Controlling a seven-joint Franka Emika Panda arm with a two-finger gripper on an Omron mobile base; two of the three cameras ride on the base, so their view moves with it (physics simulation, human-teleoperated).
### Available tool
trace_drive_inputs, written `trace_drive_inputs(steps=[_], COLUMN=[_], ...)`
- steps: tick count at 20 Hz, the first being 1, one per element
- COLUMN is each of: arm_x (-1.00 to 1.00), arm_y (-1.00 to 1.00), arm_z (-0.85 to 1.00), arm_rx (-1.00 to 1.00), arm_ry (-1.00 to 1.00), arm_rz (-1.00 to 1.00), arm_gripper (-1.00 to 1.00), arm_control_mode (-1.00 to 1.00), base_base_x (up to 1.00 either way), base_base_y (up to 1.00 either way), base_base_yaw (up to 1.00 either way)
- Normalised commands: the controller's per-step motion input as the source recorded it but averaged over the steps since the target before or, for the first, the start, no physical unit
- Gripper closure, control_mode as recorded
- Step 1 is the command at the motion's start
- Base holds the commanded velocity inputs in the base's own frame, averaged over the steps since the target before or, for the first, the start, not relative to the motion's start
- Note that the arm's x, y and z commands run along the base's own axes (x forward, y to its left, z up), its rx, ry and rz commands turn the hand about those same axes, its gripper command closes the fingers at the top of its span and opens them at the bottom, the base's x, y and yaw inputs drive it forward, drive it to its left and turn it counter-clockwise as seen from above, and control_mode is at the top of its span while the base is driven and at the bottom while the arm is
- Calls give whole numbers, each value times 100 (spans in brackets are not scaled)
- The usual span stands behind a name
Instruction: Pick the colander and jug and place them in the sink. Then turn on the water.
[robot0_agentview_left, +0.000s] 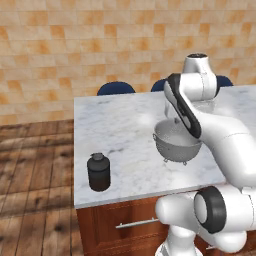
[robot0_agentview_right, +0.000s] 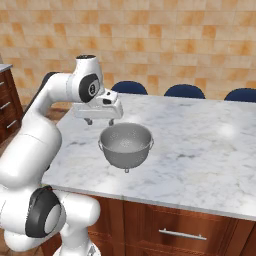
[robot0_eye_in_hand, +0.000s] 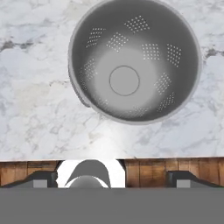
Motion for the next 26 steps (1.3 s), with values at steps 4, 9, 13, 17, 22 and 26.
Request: trace_drive_inputs(steps=[4, 9, 13, 17, 22, 26], arm_x=[8, 10, 0, 0, 0, 0], arm_y=[-82, -44, -36, -23, -4, 0], arm_z=[-1, -16, -17, -32, -60, -36], arm_rx=[6, 1, 0, 0, 0, 0], arm_ry=[12, 3, 1, 0, -1, 0], arm_rz=[-10, 0, -5, -7, -11, -8], arm_gripper=[-100, -100, -100, -100, -100, -100], arm_control_mode=[-100, -100, -100, -100, -100, -100], base_base_x=[0, 0, 0, 0, 0, 0], base_base_y=[0, 0, 0, 0, 0, 0], base_base_yaw=[0, 0, 0, 0, 0, 0])
